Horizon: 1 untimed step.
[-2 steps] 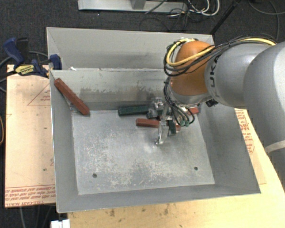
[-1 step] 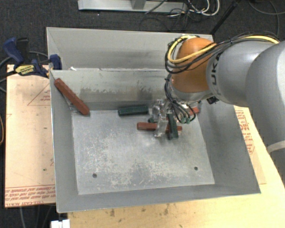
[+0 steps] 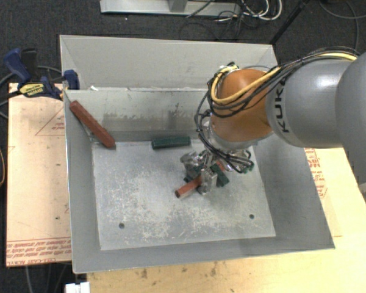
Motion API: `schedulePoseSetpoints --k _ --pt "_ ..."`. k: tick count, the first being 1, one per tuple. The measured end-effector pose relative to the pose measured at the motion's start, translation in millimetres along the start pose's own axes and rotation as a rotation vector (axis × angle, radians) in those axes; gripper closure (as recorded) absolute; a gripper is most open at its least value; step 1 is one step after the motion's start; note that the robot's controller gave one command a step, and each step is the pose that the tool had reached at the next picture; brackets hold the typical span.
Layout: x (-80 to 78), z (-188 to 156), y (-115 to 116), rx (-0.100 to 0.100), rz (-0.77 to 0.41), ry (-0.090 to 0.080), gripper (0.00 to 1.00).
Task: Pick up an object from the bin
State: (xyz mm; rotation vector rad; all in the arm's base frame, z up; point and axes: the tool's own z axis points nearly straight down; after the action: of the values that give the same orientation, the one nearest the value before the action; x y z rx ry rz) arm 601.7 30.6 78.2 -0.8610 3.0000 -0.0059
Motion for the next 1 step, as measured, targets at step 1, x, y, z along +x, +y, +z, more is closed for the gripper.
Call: schedulePoseSetpoints --k 1 --pt "-5.5 2.2 -1.0 -0.005 0.071 0.012 1.0"
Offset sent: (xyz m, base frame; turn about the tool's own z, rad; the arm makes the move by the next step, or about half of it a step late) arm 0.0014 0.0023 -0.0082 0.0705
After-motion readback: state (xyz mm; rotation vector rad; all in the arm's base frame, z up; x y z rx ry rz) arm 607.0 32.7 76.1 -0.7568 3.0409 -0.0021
